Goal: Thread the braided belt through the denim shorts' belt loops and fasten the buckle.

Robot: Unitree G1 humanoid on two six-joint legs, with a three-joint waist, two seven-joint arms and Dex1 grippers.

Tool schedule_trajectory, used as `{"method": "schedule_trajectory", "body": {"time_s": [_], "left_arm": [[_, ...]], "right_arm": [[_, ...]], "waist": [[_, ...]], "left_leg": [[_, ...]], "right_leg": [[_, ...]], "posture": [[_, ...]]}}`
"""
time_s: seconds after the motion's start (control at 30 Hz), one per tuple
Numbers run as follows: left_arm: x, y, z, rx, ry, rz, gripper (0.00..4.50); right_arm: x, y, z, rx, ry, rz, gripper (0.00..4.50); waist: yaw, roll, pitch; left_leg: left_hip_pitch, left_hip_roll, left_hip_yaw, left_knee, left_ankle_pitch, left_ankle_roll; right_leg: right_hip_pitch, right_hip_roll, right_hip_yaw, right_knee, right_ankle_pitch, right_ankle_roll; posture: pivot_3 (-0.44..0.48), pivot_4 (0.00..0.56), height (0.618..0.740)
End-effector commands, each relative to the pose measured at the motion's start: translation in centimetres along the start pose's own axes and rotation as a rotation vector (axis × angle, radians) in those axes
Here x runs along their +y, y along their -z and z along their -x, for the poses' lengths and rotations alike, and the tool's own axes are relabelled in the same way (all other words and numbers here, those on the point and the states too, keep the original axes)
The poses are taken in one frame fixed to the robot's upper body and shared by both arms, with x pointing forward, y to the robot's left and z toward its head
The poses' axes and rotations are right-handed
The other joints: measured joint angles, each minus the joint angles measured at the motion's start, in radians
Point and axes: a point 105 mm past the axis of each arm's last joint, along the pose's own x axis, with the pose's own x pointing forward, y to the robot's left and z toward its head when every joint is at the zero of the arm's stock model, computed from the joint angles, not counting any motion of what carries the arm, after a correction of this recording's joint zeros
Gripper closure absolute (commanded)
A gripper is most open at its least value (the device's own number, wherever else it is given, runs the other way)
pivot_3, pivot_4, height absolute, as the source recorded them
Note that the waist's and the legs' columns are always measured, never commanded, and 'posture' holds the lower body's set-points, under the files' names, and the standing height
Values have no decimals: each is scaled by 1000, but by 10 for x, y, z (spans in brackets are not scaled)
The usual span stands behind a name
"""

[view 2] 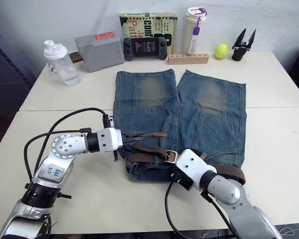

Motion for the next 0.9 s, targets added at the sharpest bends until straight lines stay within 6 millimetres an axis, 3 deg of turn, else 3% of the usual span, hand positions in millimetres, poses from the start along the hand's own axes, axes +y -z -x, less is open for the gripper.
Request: {"method": "schedule_trajectory", "body": {"time_s": [0.03,0.17,0.23,0.27,0.5,0.9], "left_arm": [[7,-8,5,-21,-22,-26,4500],[7,-7,4,-16,-22,-25,4500],[6,-5,4,-5,-21,-27,4500],[6,-4,3,2,-16,-30,4500],[9,-1,-2,27,41,-82,4500],[11,5,-3,55,120,-106,4500]], "right_arm": [[-8,-1,1,10,62,18,1583],[-12,-11,-2,-18,80,34,3399],[-14,-16,-1,-28,86,46,4101],[-15,-17,-1,-32,93,62,4231],[-24,-40,0,-121,78,339,4230],[-23,-43,-4,-153,57,474,4230]], "waist": [[1,0,0],[-1,0,0],[-1,0,0],[-1,0,0],[-1,0,0],[-1,0,0]], "left_leg": [[0,0,0,0,0,0],[0,0,0,0,0,0],[0,0,0,0,0,0],[0,0,0,0,0,0],[0,0,0,0,0,0],[-1,0,2,0,0,0]], "right_leg": [[0,0,0,0,0,0],[0,0,0,0,0,0],[0,0,0,0,0,0],[0,0,0,0,0,0],[0,0,0,0,0,0],[0,1,-1,0,0,0]], "posture": [[0,150,731],[0,150,731],[0,150,731],[0,150,731],[0,150,731],[0,150,731]]}}
